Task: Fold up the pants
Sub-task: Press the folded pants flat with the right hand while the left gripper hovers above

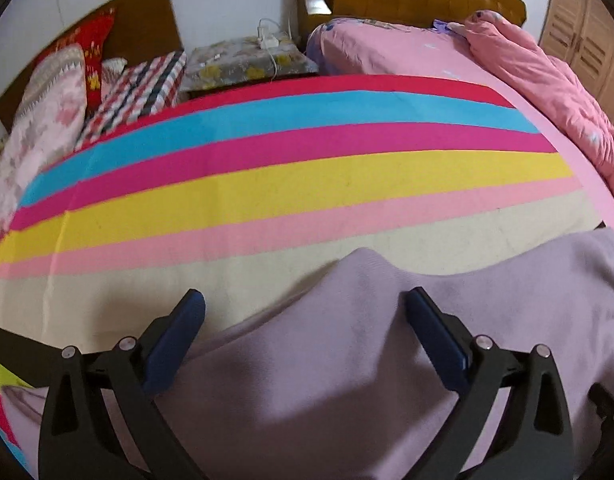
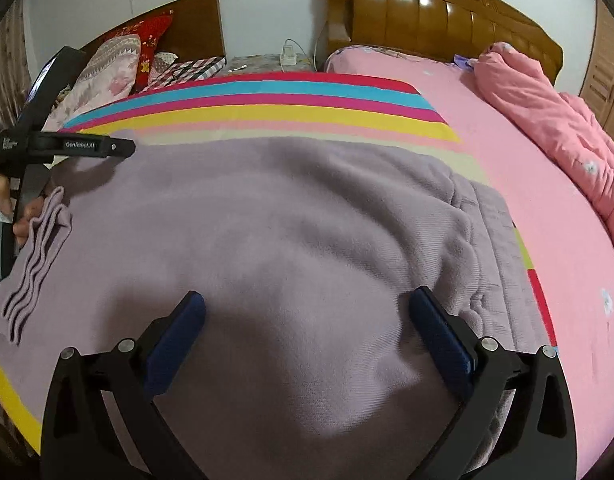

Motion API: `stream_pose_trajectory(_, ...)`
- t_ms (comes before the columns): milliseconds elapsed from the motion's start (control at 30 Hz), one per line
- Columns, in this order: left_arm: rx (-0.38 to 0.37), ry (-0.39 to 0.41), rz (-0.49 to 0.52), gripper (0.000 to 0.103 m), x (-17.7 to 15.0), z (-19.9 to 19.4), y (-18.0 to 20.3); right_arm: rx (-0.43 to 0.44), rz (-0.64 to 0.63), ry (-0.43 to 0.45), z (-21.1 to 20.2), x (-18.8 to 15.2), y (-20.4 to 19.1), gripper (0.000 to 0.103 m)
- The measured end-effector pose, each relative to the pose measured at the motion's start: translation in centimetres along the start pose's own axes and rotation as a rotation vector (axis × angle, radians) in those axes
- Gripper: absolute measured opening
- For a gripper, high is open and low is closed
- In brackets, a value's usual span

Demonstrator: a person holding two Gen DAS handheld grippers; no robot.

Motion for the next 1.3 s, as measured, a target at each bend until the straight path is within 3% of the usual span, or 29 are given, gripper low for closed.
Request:
stream_pose_trajectory(67,0.014,0.127,0.024,0.097,0.6,-4.1,0.0,0.008,0.002,0.002,-0.3,-0.1,0.0,0.099)
stream_pose_trajectory(133,-0.008,0.239,-0.036,0.102,1.1,-8.6,-2.0,0.014,-0.011,-0.003,-0.5,-0.1,0.0,0.099)
stream_pose_trajectory(200,0.019,0.296,-0.083,0.102,-0.1,-13.2,-5.1,-0.028,-0.034,-0.037,-1.0,0.3,-0.4,0.098)
stream_pose_trajectory(267,0.128,0.251,-0.078,0.101,-3.1,-15.9,-8.4,-0.088,-0.002,-0.010,-2.9,1.8,-1.7,0.098)
stream_pose_trajectory(367,0.185,0.162,-0.098,0.101,-8.6,-18.0,-12.1,0.147,0.012,0.093,-5.1,4.1,-7.6,0.098)
stream_pose_trajectory(467,0.225,0.086,-0.117,0.101,-13.4,-18.8,-13.6,0.340,-0.127,0.081,-3.9,4.8,-16.1,0.098)
stream_pose_trajectory(533,0.237,0.034,-0.117,0.102,-15.9,-18.7,-14.2,0.411,-0.195,0.047,-2.4,4.8,-20.3,0.098)
stream_pose_trajectory(600,0.212,0.064,-0.145,0.102,-16.5,-18.8,-14.7,0.499,-0.229,-0.015,-0.7,4.2,-23.6,0.098)
stream_pose_trajectory(733,0.183,0.083,-0.159,0.102,-17.3,-18.8,-15.2,0.420,-0.357,-0.092,1.6,2.2,-25.1,0.098)
stream_pose_trajectory(833,0.174,0.112,-0.155,0.102,-18.0,-19.2,-14.9,0.428,-0.240,-0.157,1.9,2.3,-22.5,0.098)
stream_pose_trajectory(900,0.172,0.126,-0.161,0.102,-18.2,-19.2,-14.9,0.420,-0.192,-0.157,1.2,2.9,-22.1,0.098)
stream_pose_trajectory(967,0.169,0.137,-0.164,0.102,-18.4,-19.2,-14.9,0.405,-0.213,-0.090,0.0,4.9,-23.1,0.098)
stream_pose_trajectory(1033,0.174,0.145,-0.165,0.102,-18.4,-19.3,-14.7,0.475,-0.233,0.003,-0.9,7.6,-26.0,0.098)
stream_pose_trajectory(1100,0.183,0.147,-0.158,0.102,-18.4,-19.5,-14.2,0.548,-0.275,0.039,-0.2,9.6,-29.8,0.098)
stream_pose_trajectory(1300,0.177,0.146,-0.163,0.102,-18.5,-19.6,-14.2,0.704,-0.491,-0.096,7.6,10.3,-42.9,0.098)
Point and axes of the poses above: each gripper's, at about its wrist camera, not at the fingertips, and z roughly the way its jaws point, y to its right, x to its top, the point moved 2 cm from there along z, roughly the way its jaws point, and after that the axes turned 15 degrees about y, right-handed, at the moved point
